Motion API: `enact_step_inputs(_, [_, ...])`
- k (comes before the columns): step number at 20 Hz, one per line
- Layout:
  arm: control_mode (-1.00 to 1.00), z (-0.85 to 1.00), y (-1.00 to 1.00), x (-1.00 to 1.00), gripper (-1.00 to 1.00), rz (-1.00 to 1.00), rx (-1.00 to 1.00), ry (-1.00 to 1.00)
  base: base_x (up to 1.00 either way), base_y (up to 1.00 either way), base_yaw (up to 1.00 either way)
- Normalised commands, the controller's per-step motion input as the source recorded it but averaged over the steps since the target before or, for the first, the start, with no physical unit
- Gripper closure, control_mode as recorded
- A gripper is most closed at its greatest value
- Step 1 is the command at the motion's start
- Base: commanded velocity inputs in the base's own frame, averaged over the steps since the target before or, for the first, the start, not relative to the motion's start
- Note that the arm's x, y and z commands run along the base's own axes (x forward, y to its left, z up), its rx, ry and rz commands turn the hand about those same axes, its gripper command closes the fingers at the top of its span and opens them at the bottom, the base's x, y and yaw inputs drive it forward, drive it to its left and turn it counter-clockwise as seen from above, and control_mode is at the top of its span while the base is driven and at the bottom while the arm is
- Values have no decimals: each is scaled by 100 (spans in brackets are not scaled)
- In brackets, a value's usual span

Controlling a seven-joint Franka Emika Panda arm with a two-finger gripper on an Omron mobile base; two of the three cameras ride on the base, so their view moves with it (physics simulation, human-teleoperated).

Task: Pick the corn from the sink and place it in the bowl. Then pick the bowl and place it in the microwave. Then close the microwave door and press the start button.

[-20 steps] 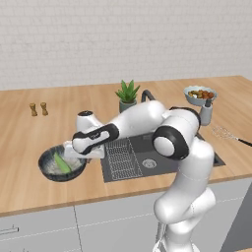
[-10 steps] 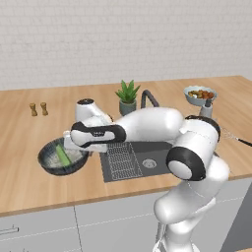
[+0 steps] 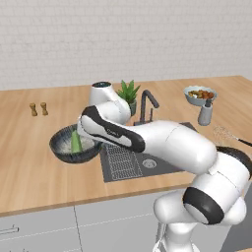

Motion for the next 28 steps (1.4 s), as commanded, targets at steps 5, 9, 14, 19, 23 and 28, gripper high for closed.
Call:
enact_step_inputs(5, [-100,83,-58,-73,100,-26,0,0,0,0,0])
enact_step_inputs(9, [-100,74,-76,-65,100,-27,-2,-8,0,0,0])
enact_step_inputs(14, [-100,68,-85,-57,100,-26,-2,-15,0,0,0])
enact_step_inputs(19, [-100,49,-93,-57,100,-23,0,-14,0,0,0])
enact_step_inputs(23, [-100,46,-95,-59,100,-17,0,-8,0,0,0])
enact_step_inputs(28, [-100,36,-82,-27,100,-18,1,1,0,0,0])
